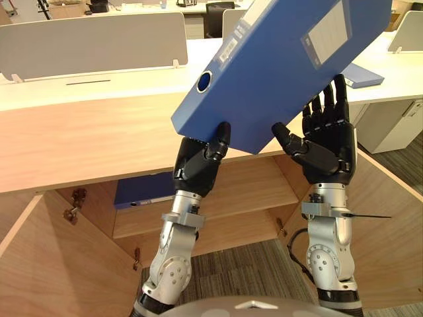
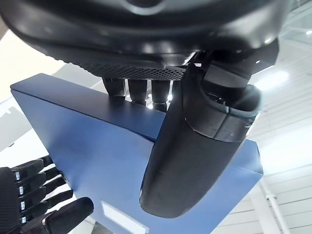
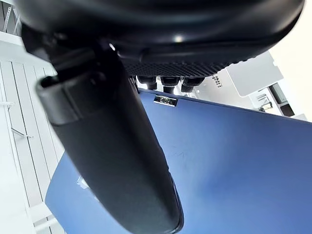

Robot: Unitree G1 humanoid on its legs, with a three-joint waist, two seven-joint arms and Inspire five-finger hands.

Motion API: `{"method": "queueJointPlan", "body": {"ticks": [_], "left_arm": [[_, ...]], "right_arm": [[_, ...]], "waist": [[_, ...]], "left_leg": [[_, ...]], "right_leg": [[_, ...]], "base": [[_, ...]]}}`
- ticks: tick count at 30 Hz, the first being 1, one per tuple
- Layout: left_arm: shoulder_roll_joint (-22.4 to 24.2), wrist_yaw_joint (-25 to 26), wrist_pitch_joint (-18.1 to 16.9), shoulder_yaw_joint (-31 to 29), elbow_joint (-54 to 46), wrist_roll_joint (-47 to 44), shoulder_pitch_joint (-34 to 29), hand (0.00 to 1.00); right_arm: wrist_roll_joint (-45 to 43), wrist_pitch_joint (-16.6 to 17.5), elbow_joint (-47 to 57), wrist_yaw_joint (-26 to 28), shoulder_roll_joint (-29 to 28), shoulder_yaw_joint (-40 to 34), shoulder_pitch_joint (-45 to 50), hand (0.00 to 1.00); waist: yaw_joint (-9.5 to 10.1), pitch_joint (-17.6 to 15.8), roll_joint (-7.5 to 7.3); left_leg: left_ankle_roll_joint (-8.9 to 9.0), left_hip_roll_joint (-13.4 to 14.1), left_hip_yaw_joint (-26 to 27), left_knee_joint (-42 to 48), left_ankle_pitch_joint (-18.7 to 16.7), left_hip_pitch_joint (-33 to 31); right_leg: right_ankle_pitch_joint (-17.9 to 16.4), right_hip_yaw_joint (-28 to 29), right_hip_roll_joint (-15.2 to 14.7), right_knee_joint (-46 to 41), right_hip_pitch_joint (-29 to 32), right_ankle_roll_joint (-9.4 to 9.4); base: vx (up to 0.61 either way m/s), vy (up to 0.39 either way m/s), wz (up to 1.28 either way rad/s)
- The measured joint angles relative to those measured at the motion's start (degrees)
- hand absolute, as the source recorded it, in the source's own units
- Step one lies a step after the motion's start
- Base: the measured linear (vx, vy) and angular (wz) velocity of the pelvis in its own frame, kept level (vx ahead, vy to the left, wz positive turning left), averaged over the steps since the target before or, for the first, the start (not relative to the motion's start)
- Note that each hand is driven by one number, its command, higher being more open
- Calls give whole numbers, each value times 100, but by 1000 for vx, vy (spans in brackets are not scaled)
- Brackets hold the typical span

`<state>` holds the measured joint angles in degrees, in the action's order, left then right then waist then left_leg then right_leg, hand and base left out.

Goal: Walk over to the cabinet, pick up the folder, carry it to the office cabinet, place the folder inside the office cabinet, then close the office cabinet door

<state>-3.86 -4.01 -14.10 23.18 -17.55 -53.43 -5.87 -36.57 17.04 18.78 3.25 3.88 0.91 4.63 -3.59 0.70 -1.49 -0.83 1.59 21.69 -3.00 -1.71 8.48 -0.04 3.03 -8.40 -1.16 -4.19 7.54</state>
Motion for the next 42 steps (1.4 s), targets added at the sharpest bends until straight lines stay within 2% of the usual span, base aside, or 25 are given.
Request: {"method": "queueJointPlan", "body": {"ticks": [14, 23, 37, 42], "left_arm": [[-17, -507, 214, 29, 157, -493, 123, 0], [-21, -601, 220, 30, 204, -710, 248, 0], [-20, -610, 209, 29, 206, -807, 345, 0], [-21, -639, 180, 17, 206, -909, 428, 0]], "right_arm": [[-668, 125, -664, 510, 161, -201, -654, 100], [-1614, 91, -1187, 979, 350, -152, -1025, 100], [-2623, 128, -1852, 1179, 329, -17, -1409, 100], [-2685, 143, -2050, 1264, 319, 29, -1538, 100]], "waist": [[3, 19, -8], [20, 23, -33], [47, 82, -170], [55, 98, -193]], "left_leg": [[-6, -56, -49, -201, 150, 37], [-18, -67, -156, -203, 205, -27], [-10, -60, -223, -205, 272, -82], [-4, -58, -280, -209, 301, -94]], "right_leg": [[-4, -80, -21, 35, 8, -7], [-12, -169, -34, 54, 12, -20], [-27, -248, -33, 46, 40, -45], [-39, -304, -33, 37, 40, -64]], "base": [[-39, 2, 2], [-32, 0, 6], [-23, 1, 2], [-33, 4, 6]]}}
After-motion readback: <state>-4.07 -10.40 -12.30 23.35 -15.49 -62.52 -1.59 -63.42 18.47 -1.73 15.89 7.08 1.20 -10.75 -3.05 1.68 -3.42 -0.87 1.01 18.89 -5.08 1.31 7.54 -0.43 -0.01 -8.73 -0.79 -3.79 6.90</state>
